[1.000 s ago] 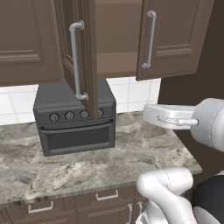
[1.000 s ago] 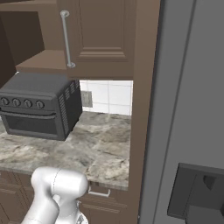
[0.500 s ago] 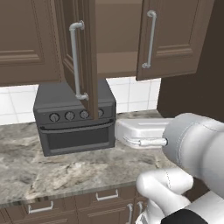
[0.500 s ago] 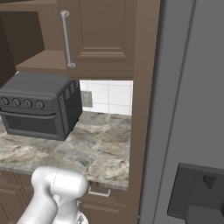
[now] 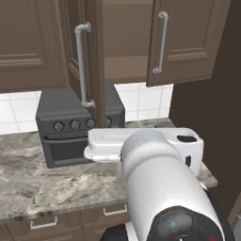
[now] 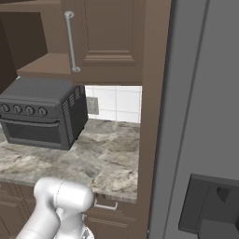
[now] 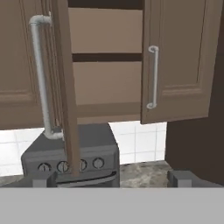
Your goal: Open the cabinet and move the ladle to the pot. Then close the cabinet.
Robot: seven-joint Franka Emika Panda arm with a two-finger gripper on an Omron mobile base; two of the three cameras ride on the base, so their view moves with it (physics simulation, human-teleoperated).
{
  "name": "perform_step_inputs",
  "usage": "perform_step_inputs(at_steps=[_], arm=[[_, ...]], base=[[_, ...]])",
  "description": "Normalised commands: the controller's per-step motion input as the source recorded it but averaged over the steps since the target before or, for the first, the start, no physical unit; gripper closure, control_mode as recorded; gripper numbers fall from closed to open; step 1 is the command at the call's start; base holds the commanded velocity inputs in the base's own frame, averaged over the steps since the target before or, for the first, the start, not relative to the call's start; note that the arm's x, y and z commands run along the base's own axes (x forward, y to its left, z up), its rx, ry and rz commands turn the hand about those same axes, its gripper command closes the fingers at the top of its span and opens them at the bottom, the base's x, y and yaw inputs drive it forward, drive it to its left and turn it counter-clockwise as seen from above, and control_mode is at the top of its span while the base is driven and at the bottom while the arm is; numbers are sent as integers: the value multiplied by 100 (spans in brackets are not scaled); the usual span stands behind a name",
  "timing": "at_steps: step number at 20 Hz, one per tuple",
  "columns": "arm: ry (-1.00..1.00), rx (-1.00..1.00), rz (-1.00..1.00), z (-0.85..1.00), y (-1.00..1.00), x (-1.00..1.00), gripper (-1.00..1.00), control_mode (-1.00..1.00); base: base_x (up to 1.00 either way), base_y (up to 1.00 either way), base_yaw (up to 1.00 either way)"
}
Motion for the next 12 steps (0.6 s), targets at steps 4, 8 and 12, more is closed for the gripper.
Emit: perform_step_inputs(at_steps=[4,8,12], arm=[[-18,-5,-16,-19,21,30,-100,-100],[-14,-4,-20,-18,10,29,-100,-100],[-11,-4,-24,-10,9,23,-100,-100]], base=[[0,0,0],[0,0,0],[0,0,0]])
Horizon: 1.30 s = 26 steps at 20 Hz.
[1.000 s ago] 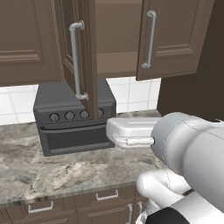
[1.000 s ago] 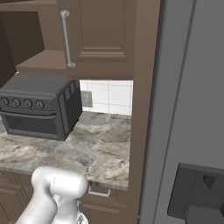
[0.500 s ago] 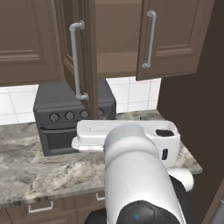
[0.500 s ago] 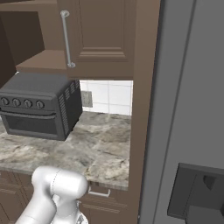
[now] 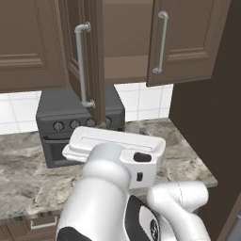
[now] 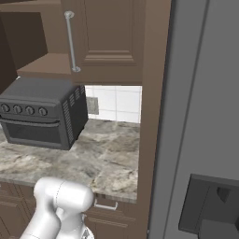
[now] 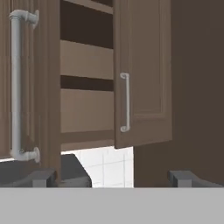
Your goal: Open the cabinet and move the ladle to the pot. Then close the cabinet.
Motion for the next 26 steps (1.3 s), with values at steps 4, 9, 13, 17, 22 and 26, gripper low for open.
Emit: perform_step_inputs(at_steps=[4,9,13,17,22,26], arm=[[-8,-2,-23,-1,14,21,-100,-100],[-2,0,-18,0,2,30,-100,-100],[-1,0,-10,-10,6,25,-100,-100],[-5,0,-5,-19,19,10,-100,-100],[-6,0,-3,-13,13,18,-100,-100],[-4,0,-1,-8,0,34,-100,-100]], base=[[0,0,0],[0,0,0],[0,0,0],[0,0,0],[0,0,0],[0,0,0]])
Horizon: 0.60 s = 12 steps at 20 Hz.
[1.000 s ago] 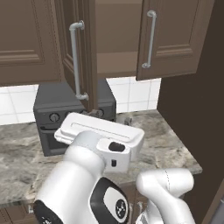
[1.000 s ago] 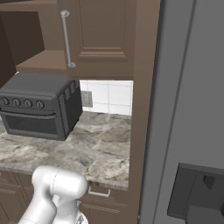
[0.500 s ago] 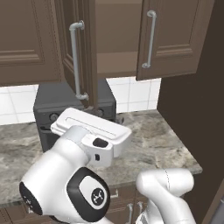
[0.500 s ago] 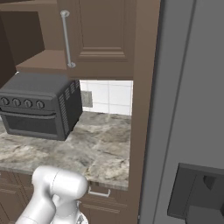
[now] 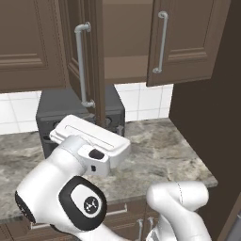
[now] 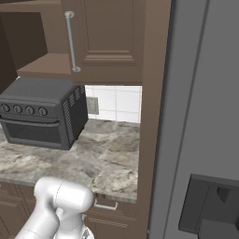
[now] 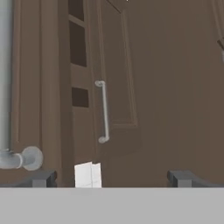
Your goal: Open the cabinet and move the ladle to the pot. Then close the cabinet.
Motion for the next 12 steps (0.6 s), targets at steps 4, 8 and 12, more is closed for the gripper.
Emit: perform_step_inputs(at_steps=[4,8,12], arm=[[-2,0,0,-14,0,34,-100,-100],[-2,0,0,-14,3,28,-100,-100],[-3,0,-1,-12,17,29,-100,-100]], base=[[0,0,0],[0,0,0],[0,0,0]])
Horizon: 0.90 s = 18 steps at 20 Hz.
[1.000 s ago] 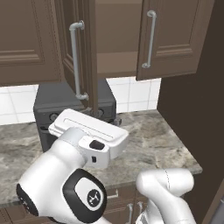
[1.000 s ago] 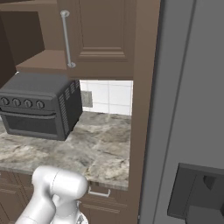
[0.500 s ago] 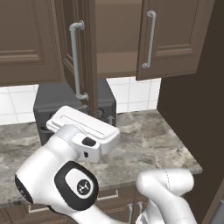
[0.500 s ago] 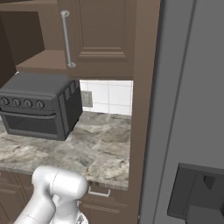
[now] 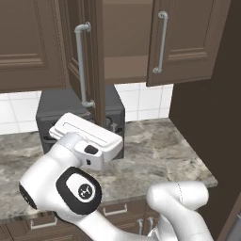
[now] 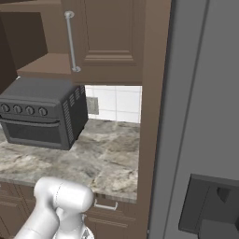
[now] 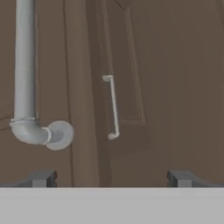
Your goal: Open the cabinet and move the ladle to the pot. Then close the cabinet.
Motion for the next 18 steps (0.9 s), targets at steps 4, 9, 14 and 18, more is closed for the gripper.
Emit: perform_step_inputs(at_steps=[4,9,14,18], arm=[[-4,0,-2,-10,24,22,-100,-100],[-3,0,-4,-11,29,26,-100,-100],[-1,0,-6,-2,12,18,-100,-100],[0,0,-9,0,0,3,-100,-100]], base=[[0,0,0],[0,0,0],[0,0,0],[0,0,0]])
